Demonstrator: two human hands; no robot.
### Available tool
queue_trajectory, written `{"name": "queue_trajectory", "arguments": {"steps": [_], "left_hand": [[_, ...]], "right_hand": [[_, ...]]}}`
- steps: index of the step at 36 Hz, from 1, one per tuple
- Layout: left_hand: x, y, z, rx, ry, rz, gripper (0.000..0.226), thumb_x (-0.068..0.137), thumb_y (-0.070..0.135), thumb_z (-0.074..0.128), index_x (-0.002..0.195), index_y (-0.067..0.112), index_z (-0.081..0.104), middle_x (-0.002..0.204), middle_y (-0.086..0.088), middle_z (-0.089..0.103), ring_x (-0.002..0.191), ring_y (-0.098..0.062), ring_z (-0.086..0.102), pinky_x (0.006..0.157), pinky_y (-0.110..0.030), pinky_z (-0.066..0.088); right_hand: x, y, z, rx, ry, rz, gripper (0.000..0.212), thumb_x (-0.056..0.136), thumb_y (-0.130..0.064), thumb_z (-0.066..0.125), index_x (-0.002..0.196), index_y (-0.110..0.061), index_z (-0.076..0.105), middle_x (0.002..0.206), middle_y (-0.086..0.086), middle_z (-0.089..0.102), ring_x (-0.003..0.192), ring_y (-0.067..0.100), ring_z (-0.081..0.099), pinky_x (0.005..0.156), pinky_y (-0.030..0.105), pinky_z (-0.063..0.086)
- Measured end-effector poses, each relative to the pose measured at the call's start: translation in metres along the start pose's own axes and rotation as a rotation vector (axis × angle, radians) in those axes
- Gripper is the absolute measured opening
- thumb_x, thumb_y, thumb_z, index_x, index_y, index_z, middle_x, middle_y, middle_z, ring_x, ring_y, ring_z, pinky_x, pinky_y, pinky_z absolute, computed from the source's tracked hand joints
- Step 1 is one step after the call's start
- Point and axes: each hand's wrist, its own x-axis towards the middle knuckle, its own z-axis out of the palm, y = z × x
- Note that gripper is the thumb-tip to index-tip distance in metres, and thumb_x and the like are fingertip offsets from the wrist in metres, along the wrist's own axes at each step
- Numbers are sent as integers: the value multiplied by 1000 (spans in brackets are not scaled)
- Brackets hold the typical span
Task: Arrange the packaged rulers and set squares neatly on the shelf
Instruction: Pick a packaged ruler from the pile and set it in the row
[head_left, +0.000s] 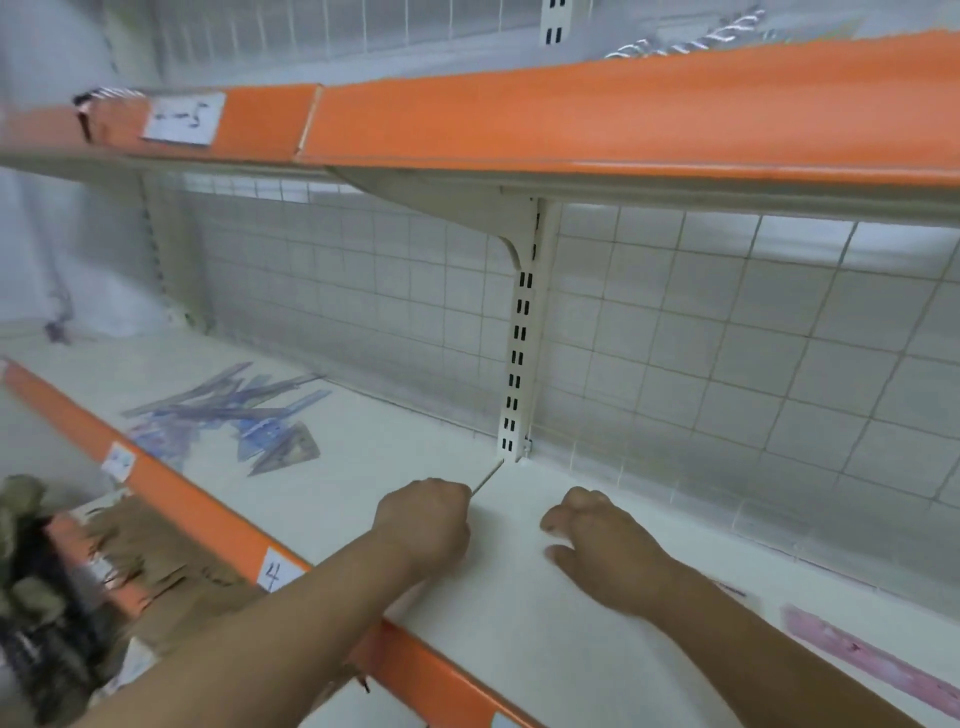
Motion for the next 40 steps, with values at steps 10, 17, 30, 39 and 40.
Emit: {"name": "queue_trajectory", "arguments": {"steps": [10, 17, 30, 39, 40], "left_hand": [[-46, -80, -10, 19, 36, -151, 27, 94, 19, 45, 119, 15, 56, 118, -4, 58, 110, -24, 55, 75, -29, 39], [-82, -161, -29, 53, 56, -176, 20, 96, 21, 46, 110, 12, 56, 112, -7, 59, 104, -26, 56, 70, -32, 41], [-137, -338, -52, 27, 64, -247, 21, 93, 19, 42, 108, 17, 57, 107, -4, 61, 96, -23, 58, 75, -33, 49], [-127, -408, -35, -12, 56, -242, 16, 94, 21, 44, 101, 16, 56, 86, 4, 48, 81, -16, 47, 67, -28, 41], [-121, -415, -34, -23, 52, -246, 19, 94, 21, 43, 106, 16, 58, 90, 3, 50, 82, -16, 48, 67, -28, 41]], "right_hand": [[35, -86, 2, 34, 3, -190, 37, 98, -35, 46, 133, -24, 49, 130, -2, 43, 126, 18, 38, 102, 27, 34], [69, -169, 9, 0, 8, -280, 40, 98, -38, 46, 135, -22, 47, 131, 1, 42, 125, 20, 37, 101, 28, 34], [128, -339, 32, 61, 34, -280, 38, 96, -36, 49, 132, -25, 50, 128, 2, 45, 129, 21, 37, 103, 33, 36], [177, -375, 49, 21, 7, -233, 32, 96, -37, 48, 126, -27, 54, 119, 1, 48, 116, 19, 44, 97, 33, 41], [185, -375, 50, 8, 5, -232, 31, 96, -36, 48, 124, -27, 55, 118, 1, 48, 116, 19, 44, 96, 33, 41]]}}
